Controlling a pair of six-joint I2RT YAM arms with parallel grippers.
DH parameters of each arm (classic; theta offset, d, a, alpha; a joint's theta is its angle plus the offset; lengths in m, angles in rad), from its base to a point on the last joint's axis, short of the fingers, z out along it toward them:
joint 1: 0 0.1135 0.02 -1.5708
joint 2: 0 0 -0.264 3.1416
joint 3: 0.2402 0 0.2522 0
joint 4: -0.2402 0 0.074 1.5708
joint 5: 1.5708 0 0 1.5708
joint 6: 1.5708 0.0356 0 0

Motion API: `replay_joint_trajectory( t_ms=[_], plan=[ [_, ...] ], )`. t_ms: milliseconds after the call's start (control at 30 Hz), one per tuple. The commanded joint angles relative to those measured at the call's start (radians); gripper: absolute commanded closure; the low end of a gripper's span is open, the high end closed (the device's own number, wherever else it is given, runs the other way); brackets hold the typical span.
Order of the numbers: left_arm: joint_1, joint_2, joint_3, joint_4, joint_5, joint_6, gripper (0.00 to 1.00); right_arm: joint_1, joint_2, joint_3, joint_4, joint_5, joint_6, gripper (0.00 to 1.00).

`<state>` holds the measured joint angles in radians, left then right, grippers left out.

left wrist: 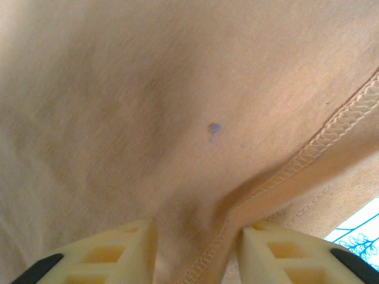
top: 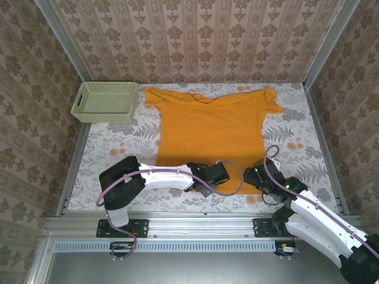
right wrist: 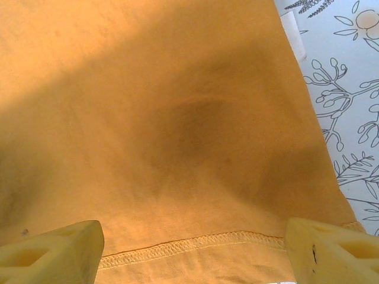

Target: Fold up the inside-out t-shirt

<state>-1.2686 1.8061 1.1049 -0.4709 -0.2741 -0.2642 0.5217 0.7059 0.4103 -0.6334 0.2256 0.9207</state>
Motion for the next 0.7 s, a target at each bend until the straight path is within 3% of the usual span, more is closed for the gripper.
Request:
replay_joint_trajectory(
  t_ms=[0,167,667],
  plan=[
    [-0.008,0.034,0.032,-0.015,0.011,0.013,0.64,-0.005,-0.014,-0.013,-0.017,0.012,0.007,0.19],
    [-0.008,0.025,0.016,-0.001,0.011,0.008,0.69,-0.005,-0.022,-0.008,-0.023,0.017,0.007,0.19],
    [0.055,-0.122,-0.074,0.129,0.082,-0.060,1.00,-0.006,-0.055,0.021,-0.042,0.032,0.000,0.18]
  ],
)
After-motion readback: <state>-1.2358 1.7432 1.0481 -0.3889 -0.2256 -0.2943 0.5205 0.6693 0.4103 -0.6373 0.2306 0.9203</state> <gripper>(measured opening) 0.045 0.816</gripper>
